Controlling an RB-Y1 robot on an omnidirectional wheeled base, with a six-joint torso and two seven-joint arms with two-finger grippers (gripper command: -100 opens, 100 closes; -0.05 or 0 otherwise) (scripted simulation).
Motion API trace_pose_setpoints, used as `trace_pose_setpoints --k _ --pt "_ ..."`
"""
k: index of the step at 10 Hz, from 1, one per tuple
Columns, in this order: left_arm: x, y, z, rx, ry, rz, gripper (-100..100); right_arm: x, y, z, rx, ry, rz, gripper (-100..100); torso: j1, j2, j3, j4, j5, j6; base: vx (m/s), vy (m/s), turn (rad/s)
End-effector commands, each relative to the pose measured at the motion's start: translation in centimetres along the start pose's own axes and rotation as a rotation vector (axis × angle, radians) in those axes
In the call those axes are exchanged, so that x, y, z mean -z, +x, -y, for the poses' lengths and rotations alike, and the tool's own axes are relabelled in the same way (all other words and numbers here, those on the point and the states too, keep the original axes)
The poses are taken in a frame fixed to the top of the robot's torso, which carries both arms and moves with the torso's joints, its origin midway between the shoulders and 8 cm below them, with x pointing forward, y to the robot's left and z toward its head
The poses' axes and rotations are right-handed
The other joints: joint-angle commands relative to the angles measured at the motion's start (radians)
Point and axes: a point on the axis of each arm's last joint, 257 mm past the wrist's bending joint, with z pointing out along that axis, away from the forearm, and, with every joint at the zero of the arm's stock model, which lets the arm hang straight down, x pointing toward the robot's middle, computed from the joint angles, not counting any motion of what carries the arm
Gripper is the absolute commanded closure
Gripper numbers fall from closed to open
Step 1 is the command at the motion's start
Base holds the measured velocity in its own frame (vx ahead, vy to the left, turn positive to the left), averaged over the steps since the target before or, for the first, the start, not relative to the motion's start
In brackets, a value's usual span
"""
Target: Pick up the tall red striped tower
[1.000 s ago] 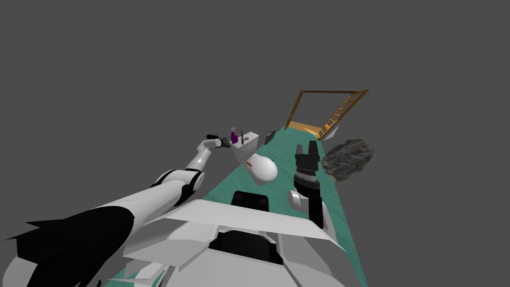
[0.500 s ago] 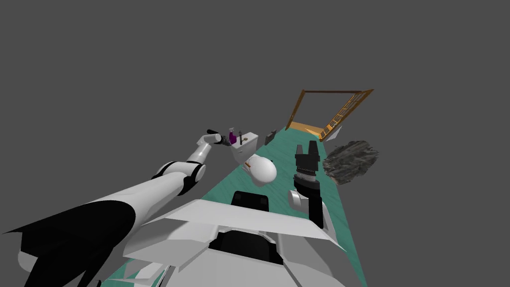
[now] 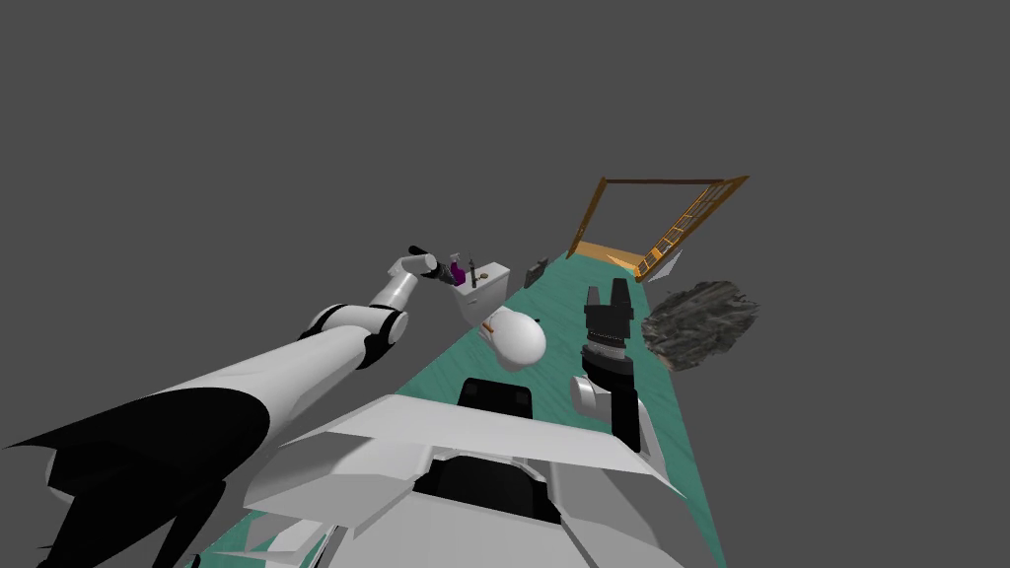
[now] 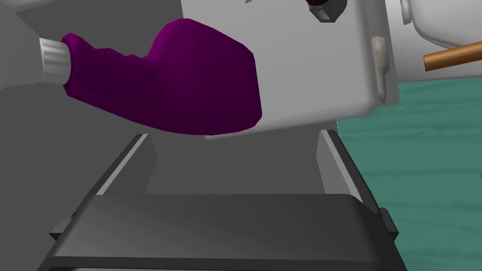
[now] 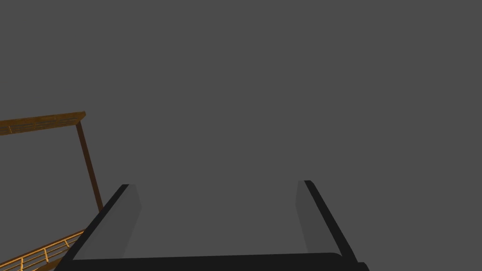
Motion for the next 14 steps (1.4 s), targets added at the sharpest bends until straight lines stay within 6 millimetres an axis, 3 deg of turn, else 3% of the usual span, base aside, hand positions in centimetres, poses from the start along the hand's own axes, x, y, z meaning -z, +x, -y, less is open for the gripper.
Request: trace_pose_setpoints --k 1,9,11,12,13,14 --pt "0.3 0.3 0.4 0.011 -0.014 0.008 -100 0.0 0.0 0.0 0.000 0.000 0.000 0 0.000 0.000 0.000 0.000 0.000 0.000 0.043 -0.048 0.018" --pt "4.1 2.3 3.8 0.104 -0.104 0.071 -100 0.0 0.0 0.0 0.000 0.000 0.000 0 -0.004 -0.002 -0.001 -0.001 -0.001 0.000 0.064 -0.096 0.021" --pt "4.2 2.4 4.0 0.106 -0.104 0.071 -100 0.0 0.0 0.0 0.000 0.000 0.000 0 -0.002 -0.001 -0.001 -0.001 0.000 0.000 0.043 -0.061 -0.005" --pt "4.3 2.4 4.0 0.106 -0.106 0.071 0 0.0 0.0 0.0 0.000 0.000 0.000 0 0.001 0.001 0.000 0.000 0.000 0.000 0.005 -0.008 0.000" --pt "3.4 2.0 3.3 0.107 -0.103 0.070 -100 0.0 0.0 0.0 0.000 0.000 0.000 0 0.003 0.002 0.001 0.000 0.001 0.000 0.036 -0.004 -0.011" --pt "3.0 1.9 3.0 0.108 -0.102 0.069 -100 0.0 0.0 0.0 0.000 0.000 0.000 0 0.004 0.001 0.000 0.000 0.001 0.000 0.063 0.012 -0.009"
